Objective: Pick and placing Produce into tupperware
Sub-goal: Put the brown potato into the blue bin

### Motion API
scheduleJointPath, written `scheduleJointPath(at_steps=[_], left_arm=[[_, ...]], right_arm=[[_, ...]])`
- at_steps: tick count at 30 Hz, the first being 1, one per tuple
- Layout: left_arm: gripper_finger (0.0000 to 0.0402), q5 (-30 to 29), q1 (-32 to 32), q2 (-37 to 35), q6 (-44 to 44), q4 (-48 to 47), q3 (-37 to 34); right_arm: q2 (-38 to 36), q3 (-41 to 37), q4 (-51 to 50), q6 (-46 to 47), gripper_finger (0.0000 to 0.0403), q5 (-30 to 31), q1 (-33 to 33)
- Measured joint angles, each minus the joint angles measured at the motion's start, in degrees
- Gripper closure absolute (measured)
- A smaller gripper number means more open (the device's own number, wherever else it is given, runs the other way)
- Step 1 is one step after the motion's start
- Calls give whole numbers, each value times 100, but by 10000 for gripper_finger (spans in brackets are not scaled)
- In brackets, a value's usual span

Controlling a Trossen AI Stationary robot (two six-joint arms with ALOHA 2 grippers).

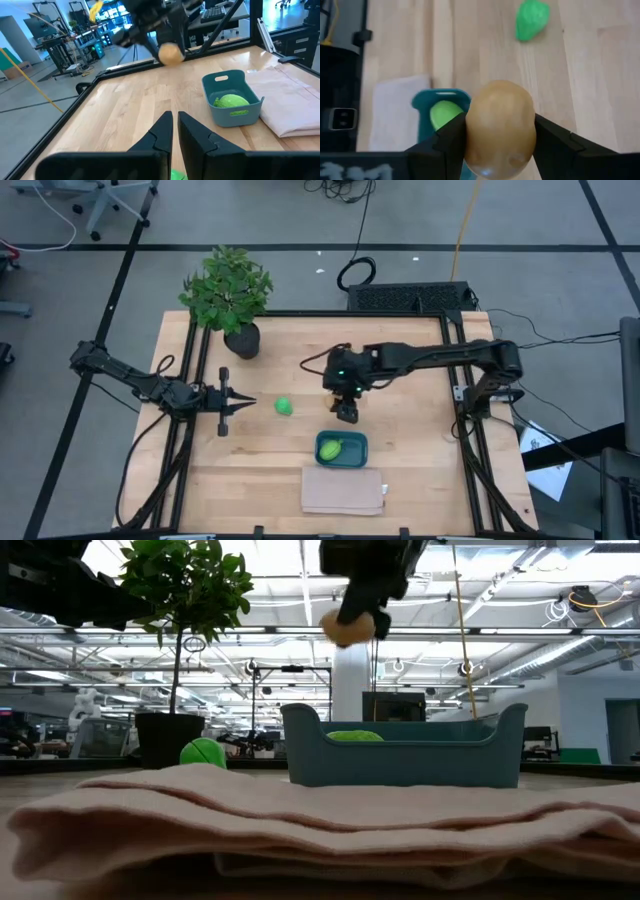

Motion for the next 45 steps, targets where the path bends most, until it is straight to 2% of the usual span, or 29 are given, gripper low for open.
scheduleJointPath(at_steps=[5,16,25,32,41,45], left_arm=[[369,-2,1,0,-20,4,0],[369,-11,1,0,22,130,0],[369,-43,1,0,28,149,0],[369,-44,1,0,8,146,0],[369,-46,1,0,26,144,0],[369,-46,1,0,28,144,0]], right_arm=[[-717,-734,577,280,221,12,89],[-2460,-3014,2495,627,221,14,86],[-3285,-4151,3442,516,220,16,59],[-3404,-4677,4008,474,220,17,59],[-2977,-4679,4347,203,220,16,312],[-2620,-4454,4308,208,220,16,441]])
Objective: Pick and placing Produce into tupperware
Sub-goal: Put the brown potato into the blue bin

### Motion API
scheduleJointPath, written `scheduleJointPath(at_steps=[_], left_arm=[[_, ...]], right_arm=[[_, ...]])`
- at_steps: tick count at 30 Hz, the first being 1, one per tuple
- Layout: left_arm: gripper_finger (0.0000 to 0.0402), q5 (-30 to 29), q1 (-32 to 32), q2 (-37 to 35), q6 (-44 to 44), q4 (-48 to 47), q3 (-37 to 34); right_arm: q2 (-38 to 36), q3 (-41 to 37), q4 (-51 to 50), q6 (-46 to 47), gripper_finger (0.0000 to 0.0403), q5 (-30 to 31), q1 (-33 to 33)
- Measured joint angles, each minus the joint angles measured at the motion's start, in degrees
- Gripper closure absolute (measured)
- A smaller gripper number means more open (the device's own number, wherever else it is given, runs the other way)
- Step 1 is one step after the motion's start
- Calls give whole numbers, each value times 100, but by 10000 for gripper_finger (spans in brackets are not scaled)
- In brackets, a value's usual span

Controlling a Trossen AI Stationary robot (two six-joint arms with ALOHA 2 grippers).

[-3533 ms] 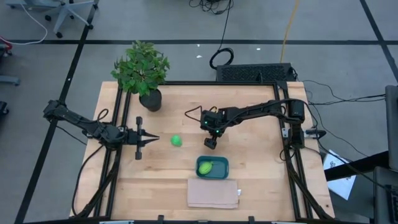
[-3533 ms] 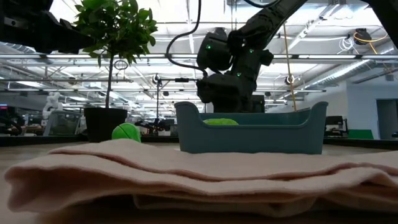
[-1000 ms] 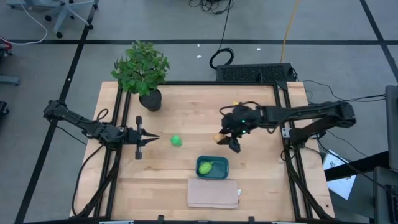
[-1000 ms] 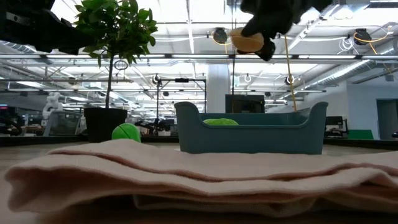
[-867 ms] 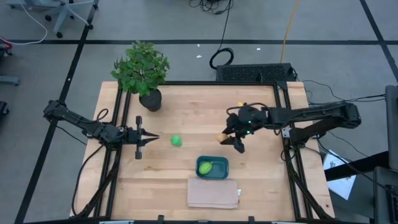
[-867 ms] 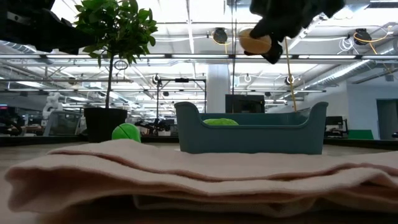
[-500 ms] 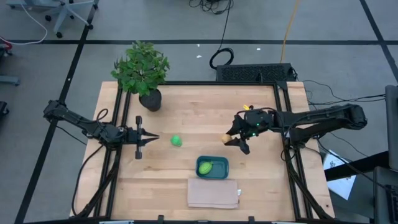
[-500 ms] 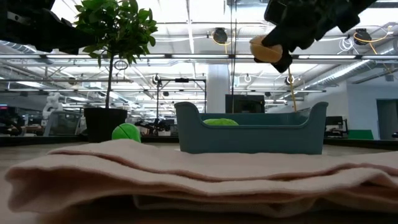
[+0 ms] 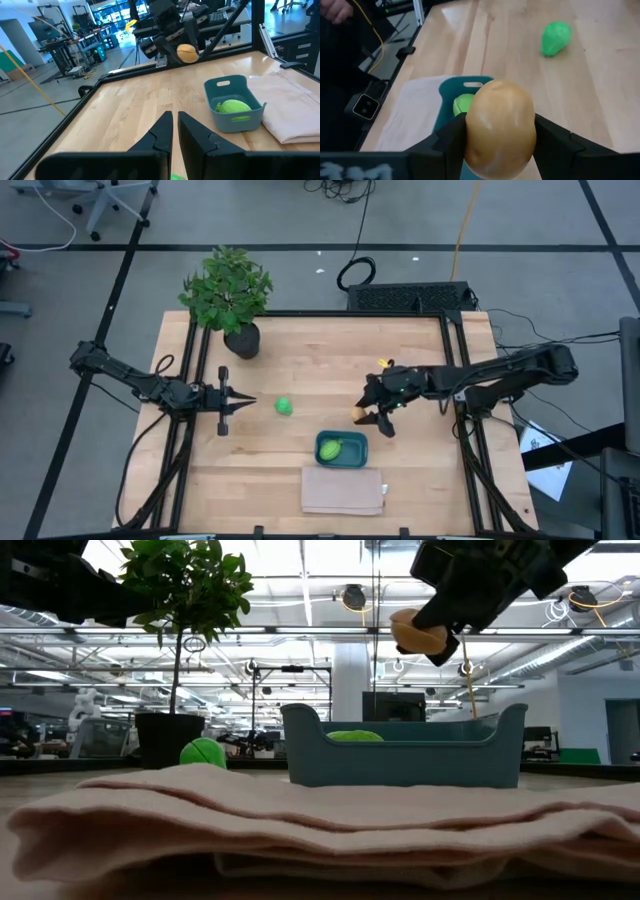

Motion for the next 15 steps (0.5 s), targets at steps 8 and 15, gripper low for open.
scheduleJointPath(at_steps=[8,15], left_arm=[[369,-1,0,0,11,-2,0],[369,0,0,0,9,-4,0]], right_arm=[[966,1036,-1005,-199,220,-6,455],[1539,1467,-1433,-293,220,-6,763]])
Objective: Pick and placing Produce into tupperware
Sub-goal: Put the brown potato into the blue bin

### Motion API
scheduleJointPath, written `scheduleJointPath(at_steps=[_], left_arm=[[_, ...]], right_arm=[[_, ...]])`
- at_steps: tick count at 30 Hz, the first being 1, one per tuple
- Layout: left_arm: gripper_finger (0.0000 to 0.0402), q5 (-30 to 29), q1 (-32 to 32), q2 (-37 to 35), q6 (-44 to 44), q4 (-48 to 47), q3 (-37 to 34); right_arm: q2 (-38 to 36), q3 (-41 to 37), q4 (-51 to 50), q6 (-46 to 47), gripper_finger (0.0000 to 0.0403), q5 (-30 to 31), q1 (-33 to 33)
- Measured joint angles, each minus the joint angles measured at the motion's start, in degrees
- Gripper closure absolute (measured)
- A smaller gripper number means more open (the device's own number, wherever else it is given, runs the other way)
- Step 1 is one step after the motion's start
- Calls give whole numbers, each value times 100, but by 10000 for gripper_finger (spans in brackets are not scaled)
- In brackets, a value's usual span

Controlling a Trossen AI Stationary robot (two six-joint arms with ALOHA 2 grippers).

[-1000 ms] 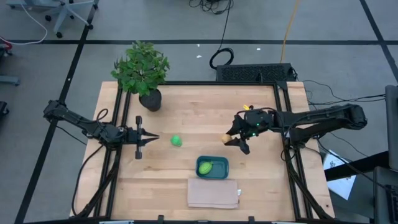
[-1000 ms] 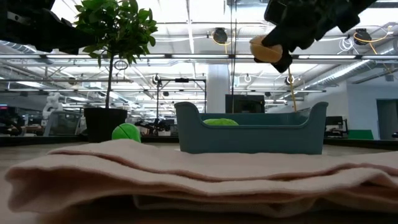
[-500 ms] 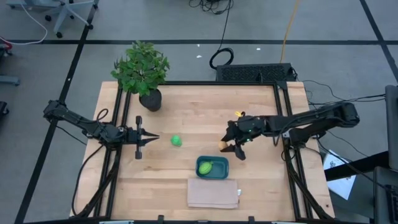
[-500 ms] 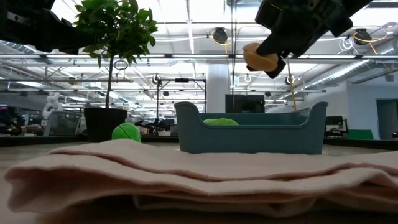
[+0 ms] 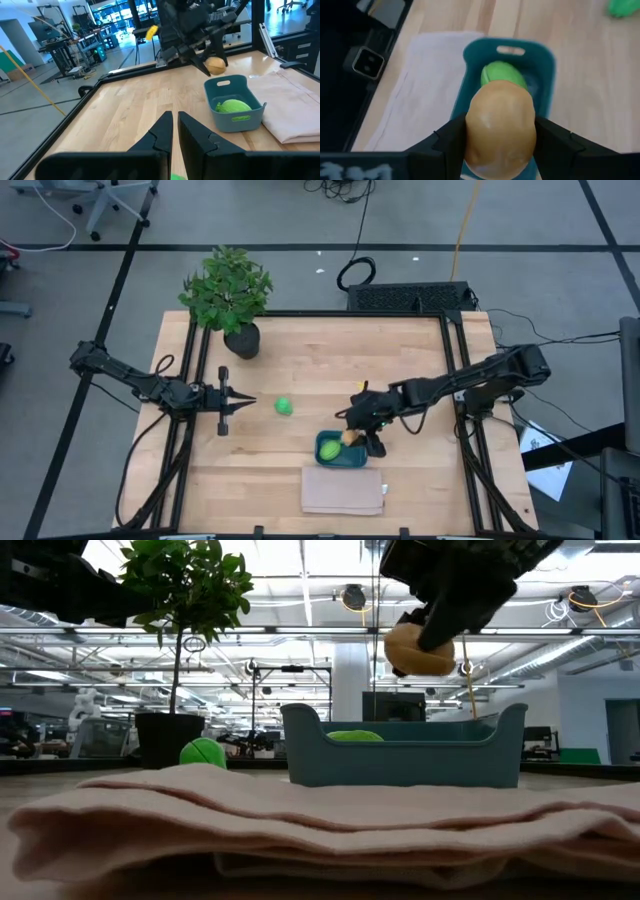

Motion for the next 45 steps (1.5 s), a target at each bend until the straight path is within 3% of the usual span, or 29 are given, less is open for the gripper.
scheduleJointPath(at_steps=[8,16,25,33,45], left_arm=[[369,0,0,0,0,0,0],[369,0,0,0,0,0,0],[369,0,0,0,72,-2,0],[369,0,0,0,74,-2,0],[369,2,0,0,70,-48,0]], right_arm=[[423,5,119,-46,220,1,146],[673,35,46,-771,220,10,272],[671,242,-192,-1745,220,1032,585],[831,280,-123,-1750,220,1184,657],[2086,1972,-1834,-2109,220,894,782]])
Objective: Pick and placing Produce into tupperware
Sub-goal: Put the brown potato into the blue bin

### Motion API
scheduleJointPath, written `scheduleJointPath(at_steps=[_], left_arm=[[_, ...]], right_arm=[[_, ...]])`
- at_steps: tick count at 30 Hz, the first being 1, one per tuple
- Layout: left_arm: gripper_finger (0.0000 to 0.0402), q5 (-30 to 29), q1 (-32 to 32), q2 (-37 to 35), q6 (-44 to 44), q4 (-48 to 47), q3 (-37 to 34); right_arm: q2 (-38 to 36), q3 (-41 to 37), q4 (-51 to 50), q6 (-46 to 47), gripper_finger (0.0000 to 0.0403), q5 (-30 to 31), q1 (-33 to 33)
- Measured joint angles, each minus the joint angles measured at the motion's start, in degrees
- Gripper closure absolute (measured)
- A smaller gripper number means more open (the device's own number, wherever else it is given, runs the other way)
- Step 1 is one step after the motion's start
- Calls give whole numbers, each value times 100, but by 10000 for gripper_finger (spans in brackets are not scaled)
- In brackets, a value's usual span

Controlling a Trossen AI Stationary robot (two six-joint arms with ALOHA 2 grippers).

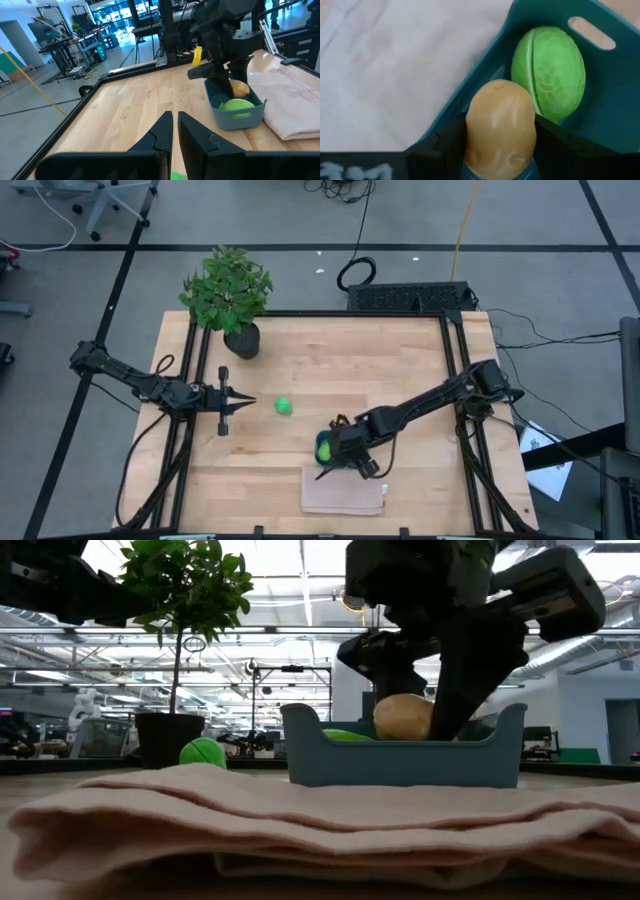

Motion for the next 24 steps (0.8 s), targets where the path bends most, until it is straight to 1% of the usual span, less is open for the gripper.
scheduleJointPath(at_steps=[2,5,10,19,24], left_arm=[[369,0,0,0,-4,-2,0],[369,0,0,0,-4,-5,0],[369,2,0,0,2,-60,0],[369,2,0,0,2,-130,0],[369,2,0,0,-2,-131,0]], right_arm=[[68,133,-178,52,220,15,-4],[32,150,-145,67,220,19,-13],[42,154,-291,-220,220,-18,-15],[57,151,-268,-745,220,-14,-16],[57,149,-191,-665,220,-14,-129]])
